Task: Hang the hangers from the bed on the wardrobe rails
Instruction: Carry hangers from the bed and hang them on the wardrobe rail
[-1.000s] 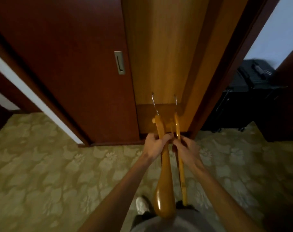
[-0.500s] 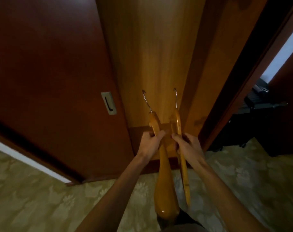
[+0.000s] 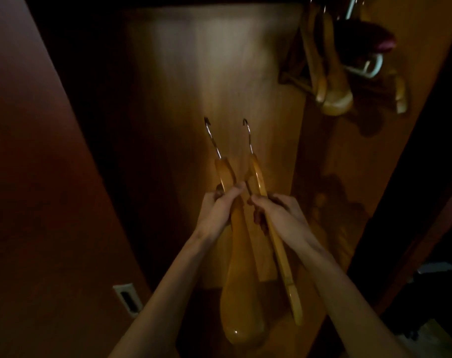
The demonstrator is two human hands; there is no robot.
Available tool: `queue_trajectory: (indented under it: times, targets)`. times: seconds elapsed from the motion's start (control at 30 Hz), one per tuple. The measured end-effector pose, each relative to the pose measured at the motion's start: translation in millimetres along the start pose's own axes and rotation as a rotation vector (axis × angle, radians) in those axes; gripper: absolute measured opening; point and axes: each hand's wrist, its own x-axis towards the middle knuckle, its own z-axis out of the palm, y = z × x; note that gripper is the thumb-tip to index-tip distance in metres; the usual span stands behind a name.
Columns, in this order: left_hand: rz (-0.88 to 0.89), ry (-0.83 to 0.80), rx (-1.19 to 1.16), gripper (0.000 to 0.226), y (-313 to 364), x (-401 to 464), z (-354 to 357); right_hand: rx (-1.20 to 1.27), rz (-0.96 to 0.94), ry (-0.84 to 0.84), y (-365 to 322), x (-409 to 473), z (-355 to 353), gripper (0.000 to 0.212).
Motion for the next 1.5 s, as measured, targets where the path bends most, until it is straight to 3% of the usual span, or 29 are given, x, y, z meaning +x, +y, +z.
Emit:
queue_trajectory:
  times: [0.27, 0.6, 1.0, 1.33, 1.5]
  targets:
    - [0.151, 0.006, 0.043, 0.037, 93, 92, -6, 0.040, -0.203, 0.064, -104, 86, -18, 0.024]
    - [0.310, -0.007, 0.102, 0.056, 188, 171, 6, 0.074, -0.445, 0.200, -176, 160, -45, 0.038]
    - [0.408, -0.108, 0.209, 0.064, 201, 254, 36, 0.125, -0.406, 0.297, -190, 221, -81, 0.036]
    - [0.350, -0.222, 0.215, 0.049, 192, 295, 69, 0.093, -0.365, 0.288, -179, 244, -113, 0.050]
    - [0.326, -0.248, 0.228, 0.055, 185, 305, 82, 0.122, -0.365, 0.269, -167, 250, -122, 0.029]
